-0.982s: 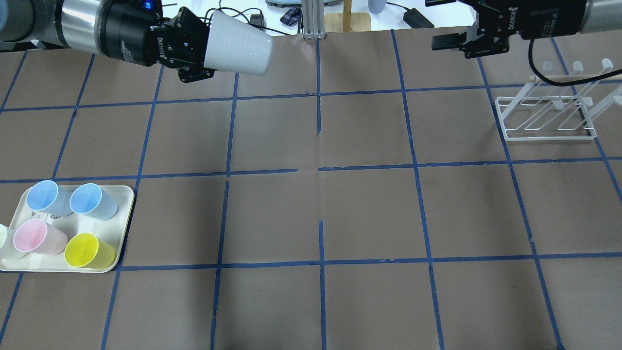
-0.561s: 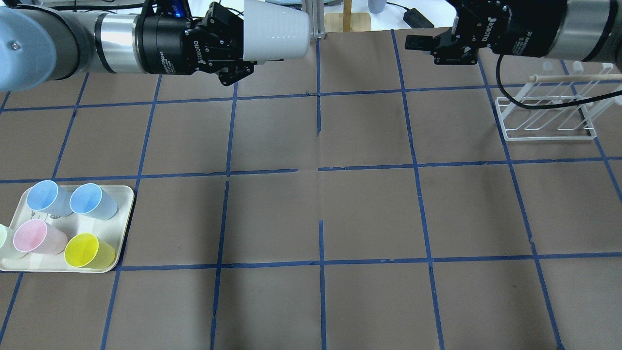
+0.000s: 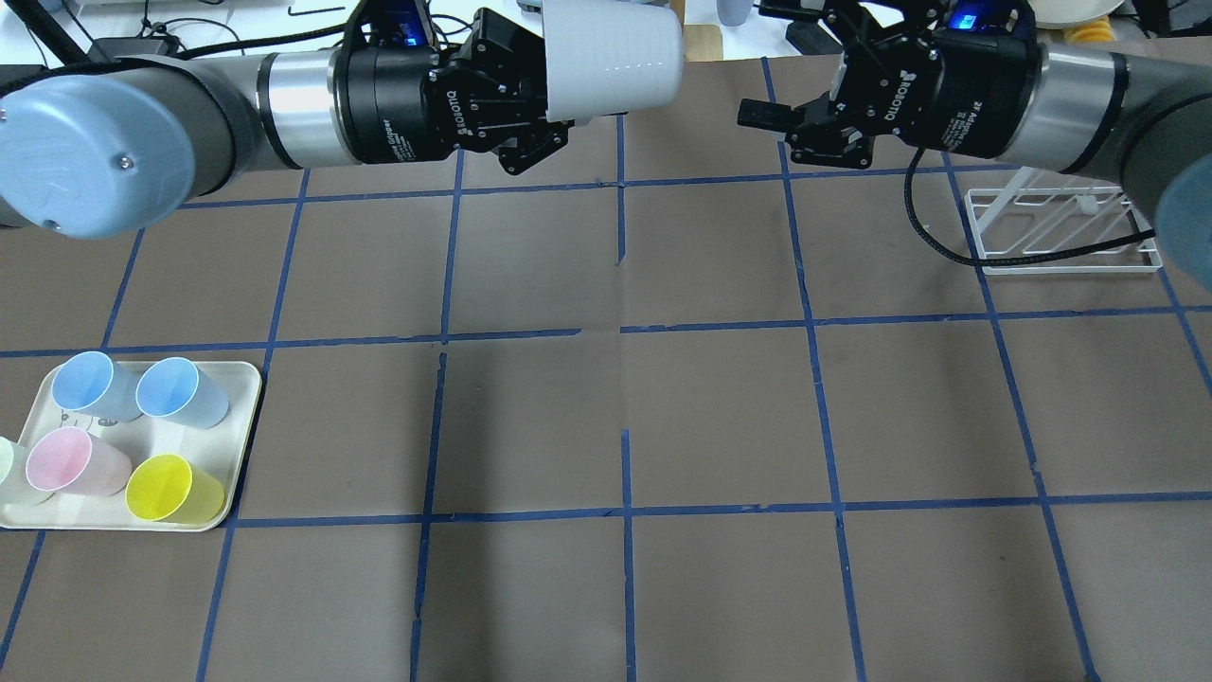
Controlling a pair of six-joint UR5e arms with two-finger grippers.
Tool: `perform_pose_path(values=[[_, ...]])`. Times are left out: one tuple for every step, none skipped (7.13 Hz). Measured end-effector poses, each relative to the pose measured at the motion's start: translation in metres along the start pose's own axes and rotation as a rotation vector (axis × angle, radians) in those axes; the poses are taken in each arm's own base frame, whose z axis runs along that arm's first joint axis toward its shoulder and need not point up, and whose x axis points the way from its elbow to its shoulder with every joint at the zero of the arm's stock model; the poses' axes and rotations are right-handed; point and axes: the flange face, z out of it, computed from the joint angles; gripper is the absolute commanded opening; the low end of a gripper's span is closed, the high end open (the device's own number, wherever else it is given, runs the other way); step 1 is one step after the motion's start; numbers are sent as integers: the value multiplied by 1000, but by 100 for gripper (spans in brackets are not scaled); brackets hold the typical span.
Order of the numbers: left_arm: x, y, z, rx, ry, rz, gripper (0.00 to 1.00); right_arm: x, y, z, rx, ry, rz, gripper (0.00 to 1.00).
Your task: Transfer IKEA cup to right arm and place on rack
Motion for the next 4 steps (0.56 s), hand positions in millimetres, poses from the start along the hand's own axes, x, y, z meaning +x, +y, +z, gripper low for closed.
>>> perform_pose_path(values=[[-1,0,2,0,5,-3,0,-6,5,6,-9,-15,38,100],[-2,-1,2,0,7,-4,0,-11,11,10,-16,-21,48,100],[-4,-1,3,0,7,-3,0,-16,19,15,-28,-22,44,100],[-4,-2,3,0,7,-4,0,-19,24,22,-45,-19,31,100]])
